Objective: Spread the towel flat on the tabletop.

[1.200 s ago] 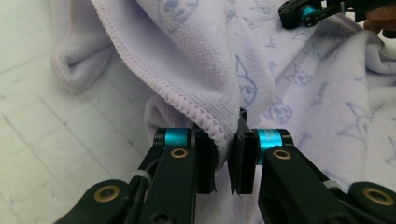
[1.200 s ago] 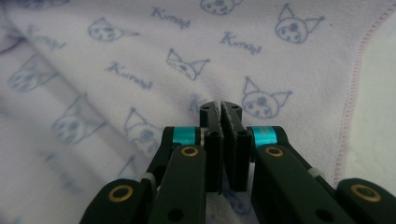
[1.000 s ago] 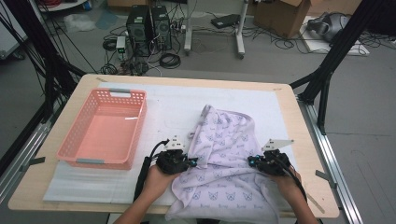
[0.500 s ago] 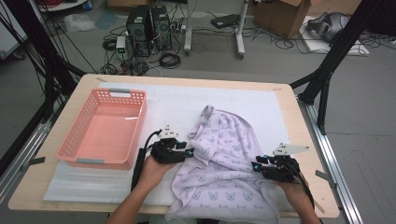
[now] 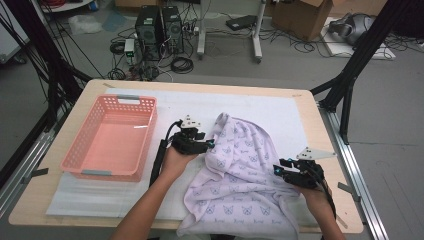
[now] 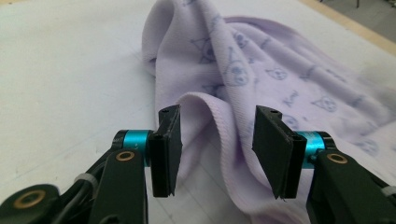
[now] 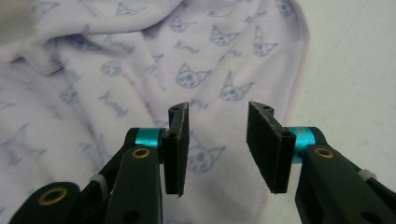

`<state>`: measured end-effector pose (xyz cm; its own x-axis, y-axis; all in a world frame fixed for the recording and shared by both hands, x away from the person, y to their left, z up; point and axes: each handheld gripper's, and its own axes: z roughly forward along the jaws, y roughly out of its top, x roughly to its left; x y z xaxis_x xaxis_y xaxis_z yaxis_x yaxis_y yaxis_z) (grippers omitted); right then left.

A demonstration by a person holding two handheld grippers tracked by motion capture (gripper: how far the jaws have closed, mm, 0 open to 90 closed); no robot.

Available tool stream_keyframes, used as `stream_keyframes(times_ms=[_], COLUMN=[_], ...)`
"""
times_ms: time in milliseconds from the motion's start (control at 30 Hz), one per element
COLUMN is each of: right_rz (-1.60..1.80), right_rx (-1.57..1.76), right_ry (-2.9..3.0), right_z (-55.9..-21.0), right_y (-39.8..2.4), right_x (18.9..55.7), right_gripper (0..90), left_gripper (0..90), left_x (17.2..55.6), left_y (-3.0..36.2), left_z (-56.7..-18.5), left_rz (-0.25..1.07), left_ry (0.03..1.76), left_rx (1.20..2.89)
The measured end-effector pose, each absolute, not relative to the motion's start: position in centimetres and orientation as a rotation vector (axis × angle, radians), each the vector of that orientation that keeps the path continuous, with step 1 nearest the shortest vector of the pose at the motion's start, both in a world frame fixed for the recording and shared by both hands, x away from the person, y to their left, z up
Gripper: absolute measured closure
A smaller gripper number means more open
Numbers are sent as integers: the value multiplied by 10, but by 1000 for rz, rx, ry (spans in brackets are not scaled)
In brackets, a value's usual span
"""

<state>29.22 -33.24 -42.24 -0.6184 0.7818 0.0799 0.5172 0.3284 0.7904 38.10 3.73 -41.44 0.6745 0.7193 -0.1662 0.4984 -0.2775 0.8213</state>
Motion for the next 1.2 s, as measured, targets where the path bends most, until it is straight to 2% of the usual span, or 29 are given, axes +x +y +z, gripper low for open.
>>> stream_keyframes(times_ms=[133, 267, 400, 433, 633, 767, 867, 967, 1067, 1100, 1133, 1167, 1200], right_rz=[1179, 1155, 1156, 1161, 1151, 1108, 1030, 950, 952, 967, 969, 996, 974], right_rx=[1189, 1175, 1177, 1183, 1233, 1299, 1320, 1351, 1407, 1417, 1416, 1418, 1416], right_ry=[2264, 2287, 2284, 2276, 2223, 2190, 2190, 2159, 2161, 2152, 2160, 2198, 2208], right_z=[-425, -428, -428, -428, -427, -426, -429, -435, -445, -445, -444, -443, -442], right_y=[-328, -322, -323, -324, -326, -321, -310, -301, -299, -301, -303, -305, -307], right_x=[306, 309, 310, 310, 328, 356, 382, 401, 413, 414, 413, 413, 411], right_gripper=[580, 580, 581, 581, 568, 548, 494, 499, 552, 622, 779, 866, 871], left_gripper=[572, 581, 766, 858, 872, 872, 871, 871, 871, 871, 871, 870, 870], left_x=[393, 400, 397, 396, 381, 371, 362, 354, 348, 347, 345, 344, 342], left_y=[20, 8, -2, -3, -4, 5, 11, 18, 27, 30, 32, 34, 36], left_z=[-422, -430, -439, -439, -435, -434, -434, -435, -436, -435, -435, -435, -436], left_rz=[318, 304, 289, 284, 276, 256, 250, 239, 232, 231, 234, 235, 233], left_ry=[947, 952, 903, 894, 852, 866, 856, 856, 863, 864, 865, 866, 871], left_rx=[1997, 2031, 2139, 2149, 2161, 2118, 2109, 2100, 2085, 2081, 2077, 2075, 2064])
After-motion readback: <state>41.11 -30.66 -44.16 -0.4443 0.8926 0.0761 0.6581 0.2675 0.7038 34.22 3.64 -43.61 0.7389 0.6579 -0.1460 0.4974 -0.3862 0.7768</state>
